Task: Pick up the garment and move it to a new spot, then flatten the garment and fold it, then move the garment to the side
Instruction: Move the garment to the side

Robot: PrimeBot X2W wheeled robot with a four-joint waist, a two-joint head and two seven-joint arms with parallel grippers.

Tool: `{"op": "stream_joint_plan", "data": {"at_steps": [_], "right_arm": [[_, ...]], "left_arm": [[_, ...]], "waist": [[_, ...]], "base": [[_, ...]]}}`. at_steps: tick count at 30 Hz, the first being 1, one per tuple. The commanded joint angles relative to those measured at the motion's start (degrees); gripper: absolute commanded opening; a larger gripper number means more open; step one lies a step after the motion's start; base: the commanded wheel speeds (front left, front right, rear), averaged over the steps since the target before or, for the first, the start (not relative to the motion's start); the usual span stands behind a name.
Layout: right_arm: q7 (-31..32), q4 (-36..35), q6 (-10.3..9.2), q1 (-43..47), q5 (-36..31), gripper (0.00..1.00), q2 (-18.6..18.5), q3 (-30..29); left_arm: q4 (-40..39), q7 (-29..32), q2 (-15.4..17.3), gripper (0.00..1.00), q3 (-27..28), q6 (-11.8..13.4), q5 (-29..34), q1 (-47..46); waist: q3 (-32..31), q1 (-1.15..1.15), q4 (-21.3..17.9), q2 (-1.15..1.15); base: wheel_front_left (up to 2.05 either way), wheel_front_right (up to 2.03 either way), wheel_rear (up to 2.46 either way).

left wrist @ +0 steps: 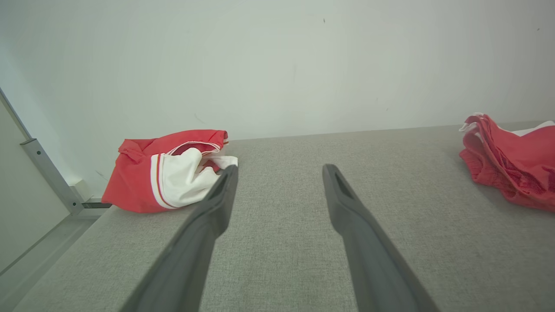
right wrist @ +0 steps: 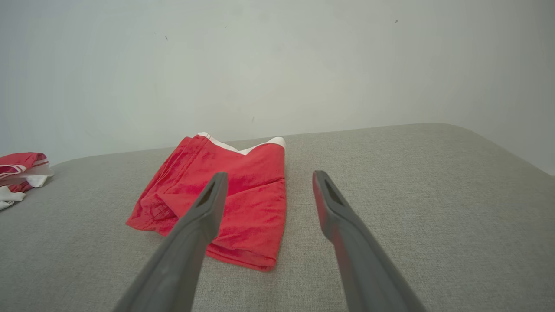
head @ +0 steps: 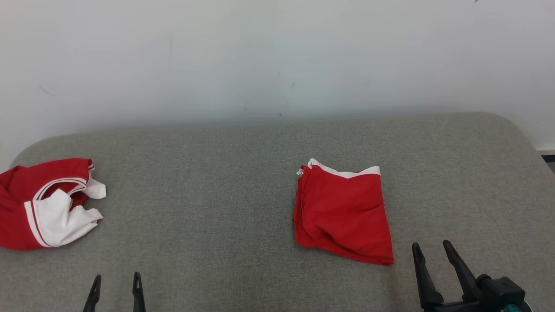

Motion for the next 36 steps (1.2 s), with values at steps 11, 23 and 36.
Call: {"op": "stream_joint_plan", "data": {"at_steps": [11,23,36], "right_arm": [[-0.02,0.11,-0.15,-0.68,0.7,1.0,0.48,0.1],[-0.02,0.65,-0.15,-0.98,0.56,1.0,0.63,0.14],[-0.02,0.79,-0.15,-0.86,0.15,1.0,0.78,0.27]], "left_arm": [[-2.52,-0.2,-1.11,1.0,1.86,-0.2,-1.83,-0.13],[-3.17,-0.2,-2.08,1.0,2.45,-0.44,-1.43,0.53],[-0.9,-0.2,-1.77,1.0,1.38,-3.17,-0.95,0.83]], "waist": [[0.17,0.0,-0.05,0.0],[0.14,0.0,-0.16,0.0],[-0.06,0.0,-0.05,0.0]], "base": [[0.0,0.0,0.0],[0.0,0.0,0.0],[0.0,0.0,0.0]]}}
